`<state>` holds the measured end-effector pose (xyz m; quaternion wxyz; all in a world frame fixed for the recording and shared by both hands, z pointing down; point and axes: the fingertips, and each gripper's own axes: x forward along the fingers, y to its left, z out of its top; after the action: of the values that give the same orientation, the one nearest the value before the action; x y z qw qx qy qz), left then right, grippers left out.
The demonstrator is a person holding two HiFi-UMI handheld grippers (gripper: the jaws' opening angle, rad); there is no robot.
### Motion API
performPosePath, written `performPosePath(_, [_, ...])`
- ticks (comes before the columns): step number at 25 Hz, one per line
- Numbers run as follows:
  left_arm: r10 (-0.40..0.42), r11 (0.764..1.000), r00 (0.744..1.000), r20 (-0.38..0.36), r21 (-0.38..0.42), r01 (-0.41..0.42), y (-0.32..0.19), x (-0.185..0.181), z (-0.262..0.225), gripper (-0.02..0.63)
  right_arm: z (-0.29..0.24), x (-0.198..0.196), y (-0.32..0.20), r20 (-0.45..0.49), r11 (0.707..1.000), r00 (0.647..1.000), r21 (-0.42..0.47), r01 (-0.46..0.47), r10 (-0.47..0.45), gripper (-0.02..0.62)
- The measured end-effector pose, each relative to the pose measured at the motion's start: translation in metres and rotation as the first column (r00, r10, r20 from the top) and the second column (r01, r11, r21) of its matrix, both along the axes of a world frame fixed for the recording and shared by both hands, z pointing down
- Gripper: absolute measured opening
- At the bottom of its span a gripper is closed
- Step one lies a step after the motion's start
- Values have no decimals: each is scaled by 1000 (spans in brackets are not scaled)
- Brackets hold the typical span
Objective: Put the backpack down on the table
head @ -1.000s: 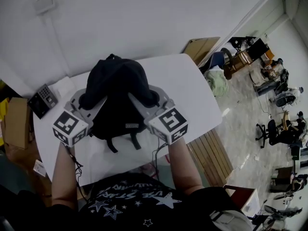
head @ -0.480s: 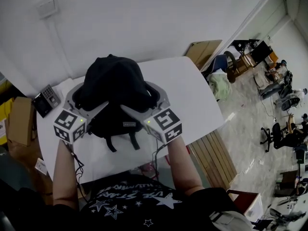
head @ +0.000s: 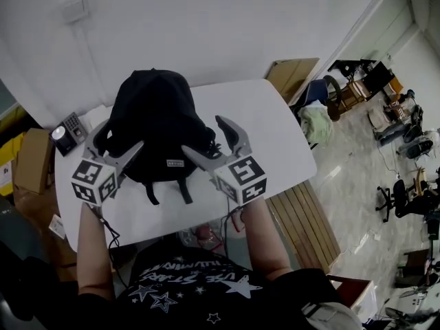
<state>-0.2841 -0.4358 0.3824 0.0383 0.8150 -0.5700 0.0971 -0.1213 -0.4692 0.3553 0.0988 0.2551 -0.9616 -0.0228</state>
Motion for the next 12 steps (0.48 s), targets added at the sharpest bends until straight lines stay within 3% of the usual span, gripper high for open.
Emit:
performPosePath(7, [-134,990,991,-11,40,135,40,15,-13,413,-4,32,37,3,999,999,-7,53,-52,445])
performPosePath(12, [-150,988,988,-23,29,151,71,40,-13,413,-5,48,67,10,995,995,2,102,-102,445])
